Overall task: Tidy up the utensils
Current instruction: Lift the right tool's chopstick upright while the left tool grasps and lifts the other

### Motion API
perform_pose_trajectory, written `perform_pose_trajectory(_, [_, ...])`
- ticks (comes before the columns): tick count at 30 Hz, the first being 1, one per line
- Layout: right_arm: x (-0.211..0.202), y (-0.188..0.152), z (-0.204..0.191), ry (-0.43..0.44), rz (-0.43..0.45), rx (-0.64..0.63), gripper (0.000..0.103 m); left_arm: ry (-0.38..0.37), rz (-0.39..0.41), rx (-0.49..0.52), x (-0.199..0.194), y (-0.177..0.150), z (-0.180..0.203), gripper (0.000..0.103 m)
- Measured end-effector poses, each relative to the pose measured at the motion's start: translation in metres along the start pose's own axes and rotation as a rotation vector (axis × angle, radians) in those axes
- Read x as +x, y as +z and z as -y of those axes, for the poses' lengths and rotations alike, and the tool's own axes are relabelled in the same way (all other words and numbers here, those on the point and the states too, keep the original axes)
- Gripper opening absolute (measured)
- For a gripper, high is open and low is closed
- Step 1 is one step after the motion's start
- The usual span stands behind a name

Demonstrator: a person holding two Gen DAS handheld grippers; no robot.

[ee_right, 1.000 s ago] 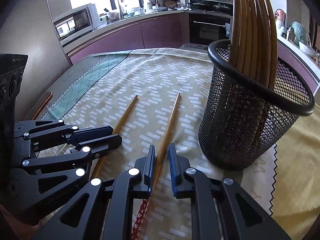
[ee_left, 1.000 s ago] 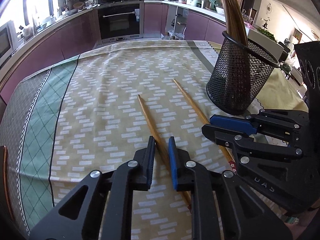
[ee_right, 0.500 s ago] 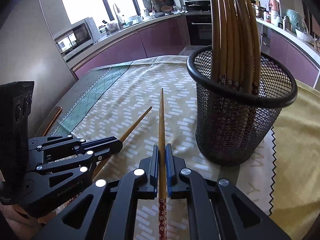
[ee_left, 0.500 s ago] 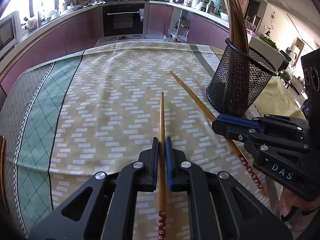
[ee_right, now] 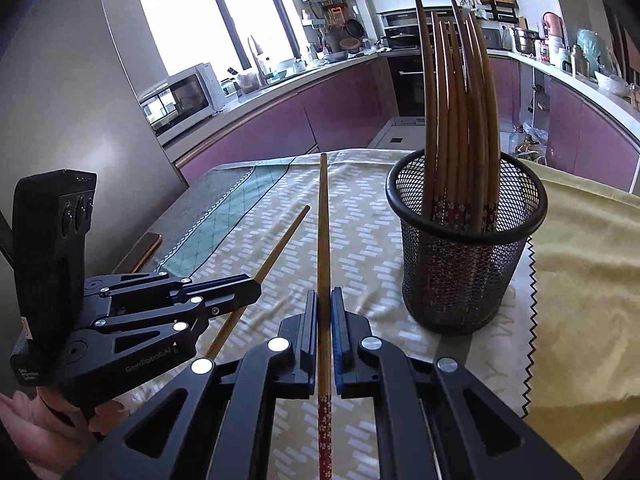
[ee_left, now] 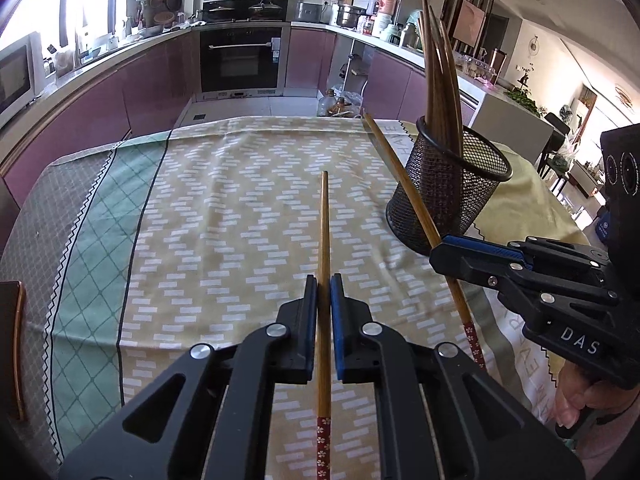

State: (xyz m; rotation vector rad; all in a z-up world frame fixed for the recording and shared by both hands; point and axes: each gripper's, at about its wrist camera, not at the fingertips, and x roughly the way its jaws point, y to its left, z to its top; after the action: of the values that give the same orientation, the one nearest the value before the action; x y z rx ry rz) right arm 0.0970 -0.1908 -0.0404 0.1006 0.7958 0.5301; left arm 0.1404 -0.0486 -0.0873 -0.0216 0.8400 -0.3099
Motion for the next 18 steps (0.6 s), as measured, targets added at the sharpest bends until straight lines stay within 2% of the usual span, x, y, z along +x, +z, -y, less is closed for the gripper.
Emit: perform_pose_trajectory(18, [-0.022,0.002,-0.006,0.019,0.070,-0.014,0.005,-0.081,0.057,-0.005,-0.035,0.004,0.010,0.007])
